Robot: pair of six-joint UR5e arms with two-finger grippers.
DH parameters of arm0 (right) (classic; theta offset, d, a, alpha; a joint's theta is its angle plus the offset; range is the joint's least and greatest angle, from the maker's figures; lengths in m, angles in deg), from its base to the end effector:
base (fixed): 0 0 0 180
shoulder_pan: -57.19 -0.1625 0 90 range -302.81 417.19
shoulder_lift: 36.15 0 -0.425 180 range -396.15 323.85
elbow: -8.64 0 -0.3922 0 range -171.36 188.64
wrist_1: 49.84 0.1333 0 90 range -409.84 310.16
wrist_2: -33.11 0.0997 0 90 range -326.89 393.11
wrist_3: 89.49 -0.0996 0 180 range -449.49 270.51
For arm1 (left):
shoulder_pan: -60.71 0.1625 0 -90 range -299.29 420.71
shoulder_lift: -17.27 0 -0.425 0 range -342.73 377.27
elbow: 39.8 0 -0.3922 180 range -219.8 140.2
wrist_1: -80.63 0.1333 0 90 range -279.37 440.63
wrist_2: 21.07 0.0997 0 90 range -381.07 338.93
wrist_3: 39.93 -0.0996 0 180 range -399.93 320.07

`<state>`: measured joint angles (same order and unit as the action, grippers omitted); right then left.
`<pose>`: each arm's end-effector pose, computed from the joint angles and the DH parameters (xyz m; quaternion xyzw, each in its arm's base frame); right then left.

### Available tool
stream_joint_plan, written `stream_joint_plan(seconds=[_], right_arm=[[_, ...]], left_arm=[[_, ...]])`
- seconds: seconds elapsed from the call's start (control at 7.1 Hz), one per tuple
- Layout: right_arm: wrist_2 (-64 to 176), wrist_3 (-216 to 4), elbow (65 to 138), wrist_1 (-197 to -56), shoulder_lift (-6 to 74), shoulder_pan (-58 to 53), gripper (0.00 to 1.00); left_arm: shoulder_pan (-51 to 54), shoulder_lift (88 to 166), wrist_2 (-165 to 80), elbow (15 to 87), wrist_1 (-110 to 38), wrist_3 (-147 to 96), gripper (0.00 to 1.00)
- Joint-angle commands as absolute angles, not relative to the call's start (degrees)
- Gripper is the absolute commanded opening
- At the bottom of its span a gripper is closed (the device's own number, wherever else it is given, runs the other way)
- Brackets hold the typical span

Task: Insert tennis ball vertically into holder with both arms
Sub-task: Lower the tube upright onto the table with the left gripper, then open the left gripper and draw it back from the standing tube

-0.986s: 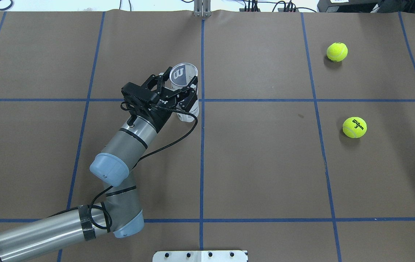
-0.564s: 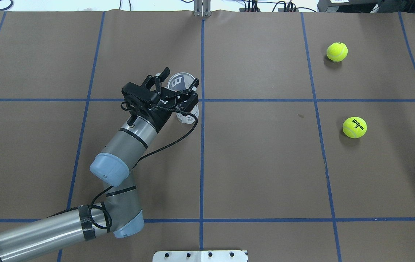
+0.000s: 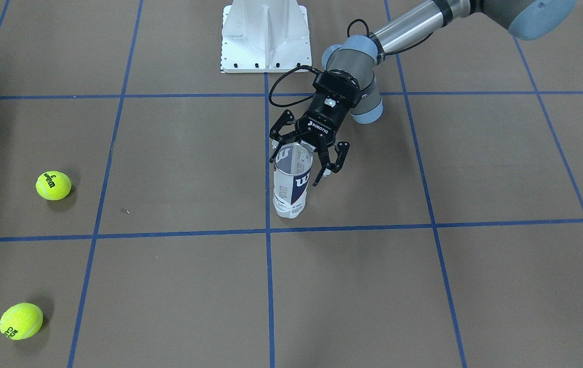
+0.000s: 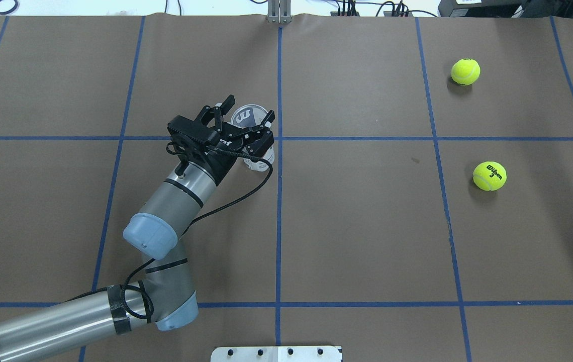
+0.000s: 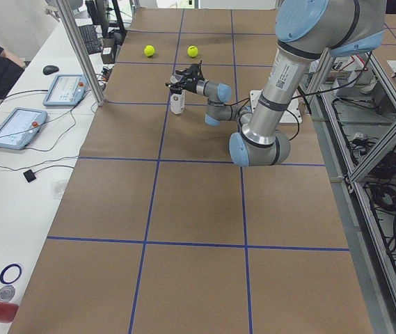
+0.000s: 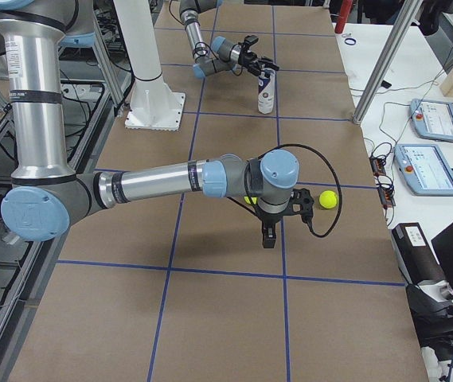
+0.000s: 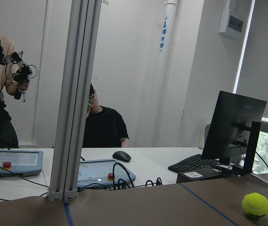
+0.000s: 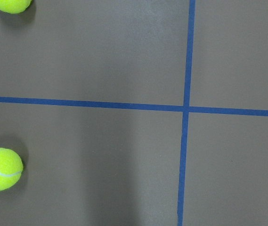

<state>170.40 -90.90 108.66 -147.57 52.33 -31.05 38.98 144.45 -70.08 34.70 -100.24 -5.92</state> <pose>0.0447 -0.5011 0.5697 0.0194 -0.4015 -0.0161 0.9155 0.5326 -0.4261 0.2353 0.6402 0.4847 -0.1251 0.5828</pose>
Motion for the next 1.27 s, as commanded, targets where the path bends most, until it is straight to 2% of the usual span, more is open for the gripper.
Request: stream_joint_plan(seconds=[0.0, 0.56, 0.7, 0.99, 1.13], right_arm=[[170.40, -90.99, 108.65, -147.57, 52.36, -31.05, 0.99], [170.40, -90.99, 108.92, -147.57, 52.27, -31.05, 0.99], [170.40, -90.90, 109.35, -147.48, 52.27, -31.05, 0.99], [170.23, -90.81, 110.06, -147.48, 50.35, -31.05, 0.99], [169.79, -90.20, 109.97, -147.48, 50.16, -31.05, 0.99]], left_arm=[[39.00, 144.97, -70.20, 35.61, -100.25, -5.92, 0.99], [38.13, 143.84, -73.17, 42.09, -98.94, -7.41, 0.99], [37.16, 141.13, -76.85, 45.94, -96.75, -8.98, 0.99], [35.41, 130.70, -85.37, 60.24, -86.77, -13.37, 0.99], [34.35, 127.25, -87.58, 64.40, -83.23, -13.48, 0.99]])
